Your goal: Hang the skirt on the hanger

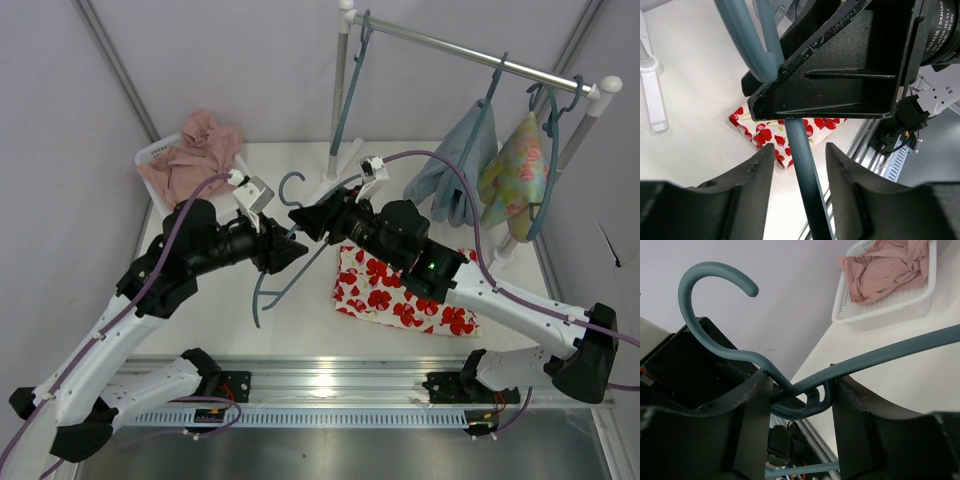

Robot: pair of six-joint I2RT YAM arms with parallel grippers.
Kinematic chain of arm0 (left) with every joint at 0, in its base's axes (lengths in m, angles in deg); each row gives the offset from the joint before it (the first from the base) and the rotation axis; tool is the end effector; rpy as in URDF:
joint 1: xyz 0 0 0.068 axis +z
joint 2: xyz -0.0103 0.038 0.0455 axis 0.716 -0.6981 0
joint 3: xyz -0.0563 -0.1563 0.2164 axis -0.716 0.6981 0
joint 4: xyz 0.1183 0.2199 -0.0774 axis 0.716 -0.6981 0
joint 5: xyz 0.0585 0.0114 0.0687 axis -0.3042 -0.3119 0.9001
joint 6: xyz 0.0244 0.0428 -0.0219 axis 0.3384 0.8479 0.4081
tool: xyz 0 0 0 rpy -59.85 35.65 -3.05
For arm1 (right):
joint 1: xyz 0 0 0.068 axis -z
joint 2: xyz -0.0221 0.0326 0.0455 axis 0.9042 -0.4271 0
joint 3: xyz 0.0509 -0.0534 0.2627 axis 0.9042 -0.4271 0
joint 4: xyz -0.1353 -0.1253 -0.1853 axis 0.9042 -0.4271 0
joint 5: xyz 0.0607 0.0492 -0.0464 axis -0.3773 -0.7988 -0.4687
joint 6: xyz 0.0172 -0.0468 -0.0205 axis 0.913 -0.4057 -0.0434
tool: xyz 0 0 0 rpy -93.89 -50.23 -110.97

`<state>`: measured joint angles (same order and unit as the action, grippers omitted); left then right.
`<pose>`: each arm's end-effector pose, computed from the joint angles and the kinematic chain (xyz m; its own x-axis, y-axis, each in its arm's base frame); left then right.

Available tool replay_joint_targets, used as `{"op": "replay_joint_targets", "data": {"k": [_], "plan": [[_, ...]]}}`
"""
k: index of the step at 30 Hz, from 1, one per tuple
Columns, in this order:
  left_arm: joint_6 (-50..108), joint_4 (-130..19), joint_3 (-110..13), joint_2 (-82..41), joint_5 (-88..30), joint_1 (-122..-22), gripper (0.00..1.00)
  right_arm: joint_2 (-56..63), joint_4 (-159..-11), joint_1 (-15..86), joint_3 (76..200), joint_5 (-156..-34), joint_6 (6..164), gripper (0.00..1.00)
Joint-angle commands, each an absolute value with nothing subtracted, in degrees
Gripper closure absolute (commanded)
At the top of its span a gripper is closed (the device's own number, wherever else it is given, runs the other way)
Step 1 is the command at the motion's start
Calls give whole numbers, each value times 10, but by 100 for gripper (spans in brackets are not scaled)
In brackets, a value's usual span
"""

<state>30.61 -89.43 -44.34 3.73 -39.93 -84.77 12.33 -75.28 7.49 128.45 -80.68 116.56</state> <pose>0.1297 -0.1206 0.4177 -0.3527 0.0730 -0.9329 0.7937 0.5514 -0.2569 0.1641 0.2474 0.4064 -0.4542 0.4318 -0.7793 -0.6279 0.4654 0.6238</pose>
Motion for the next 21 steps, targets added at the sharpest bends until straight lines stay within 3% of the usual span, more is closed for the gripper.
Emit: {"op": "replay_joint_targets", "data": {"k": [1, 9, 12, 15, 16, 18, 21], "plan": [[300, -875, -447, 41, -391, -850, 51, 136, -712, 78, 1290, -835, 1159, 100], [282, -852, -435, 31, -382, -850, 79, 126, -722, 78, 1290, -854, 1161, 100], [274, -854, -432, 29, -353, -850, 89, 122, -736, 78, 1296, -851, 1162, 95], [264, -842, -421, 42, -337, -850, 93, 116, -762, 79, 1306, -842, 1167, 75], [260, -839, -410, 50, -321, -849, 94, 113, -769, 81, 1308, -845, 1169, 61], [248, -842, -405, 53, -301, -849, 95, 110, -788, 86, 1312, -850, 1176, 45], [227, -858, -398, 50, -259, -843, 96, 114, -819, 86, 1310, -853, 1180, 31]]}}
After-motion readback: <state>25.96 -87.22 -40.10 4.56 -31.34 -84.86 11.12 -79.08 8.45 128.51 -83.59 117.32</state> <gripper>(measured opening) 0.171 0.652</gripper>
